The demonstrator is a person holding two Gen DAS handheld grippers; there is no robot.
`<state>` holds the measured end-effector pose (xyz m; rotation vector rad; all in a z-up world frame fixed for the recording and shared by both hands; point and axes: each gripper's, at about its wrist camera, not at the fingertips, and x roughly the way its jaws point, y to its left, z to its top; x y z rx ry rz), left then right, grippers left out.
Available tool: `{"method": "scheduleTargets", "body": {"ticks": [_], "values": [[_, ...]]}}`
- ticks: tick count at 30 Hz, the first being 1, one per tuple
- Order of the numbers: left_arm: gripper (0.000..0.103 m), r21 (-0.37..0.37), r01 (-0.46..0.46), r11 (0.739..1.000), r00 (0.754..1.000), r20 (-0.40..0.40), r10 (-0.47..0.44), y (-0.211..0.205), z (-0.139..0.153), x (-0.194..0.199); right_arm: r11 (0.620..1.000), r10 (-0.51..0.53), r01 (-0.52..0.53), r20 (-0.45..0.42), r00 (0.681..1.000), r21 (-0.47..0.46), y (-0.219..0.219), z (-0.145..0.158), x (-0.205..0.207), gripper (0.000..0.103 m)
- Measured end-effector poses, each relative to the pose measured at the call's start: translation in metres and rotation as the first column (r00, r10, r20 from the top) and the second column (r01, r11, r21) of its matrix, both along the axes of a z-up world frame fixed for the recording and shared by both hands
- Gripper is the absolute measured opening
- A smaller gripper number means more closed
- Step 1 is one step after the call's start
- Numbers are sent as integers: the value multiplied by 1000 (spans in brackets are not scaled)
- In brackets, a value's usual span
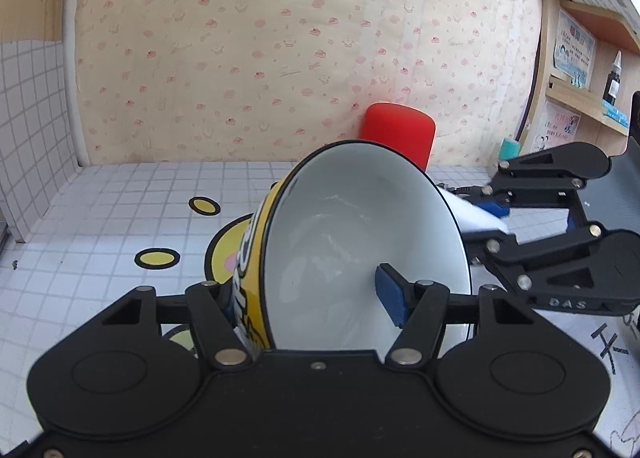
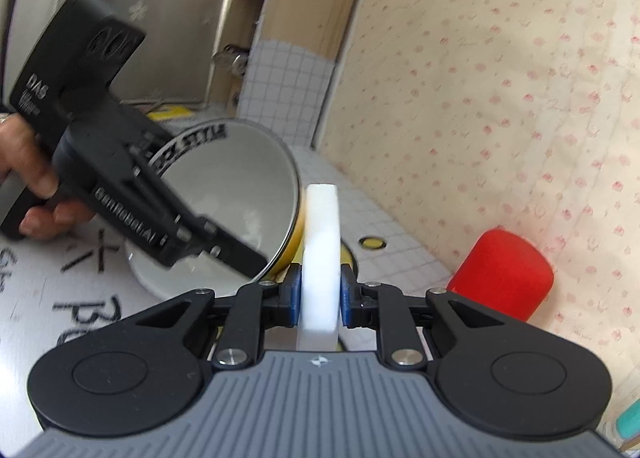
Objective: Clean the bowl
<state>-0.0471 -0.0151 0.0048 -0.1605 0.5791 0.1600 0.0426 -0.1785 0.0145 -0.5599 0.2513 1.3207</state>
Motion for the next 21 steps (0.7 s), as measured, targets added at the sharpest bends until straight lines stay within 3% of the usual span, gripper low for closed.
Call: {"method": "scheduleTargets", "body": {"ticks": [6, 15, 21], "values": [[65, -53, -30, 998, 999, 10, 31, 4, -1, -2, 1000, 17, -17, -22, 1000, 10, -6, -2, -2, 23], [65, -69, -69, 995, 998, -3, 69, -2, -2, -4, 992, -27, 33, -49, 998, 123, -5, 6, -1, 22], [65, -46, -83, 995, 997, -8, 83, -7, -2, -3, 999, 7, -4, -51, 999, 51, -9, 0, 1, 22]]}}
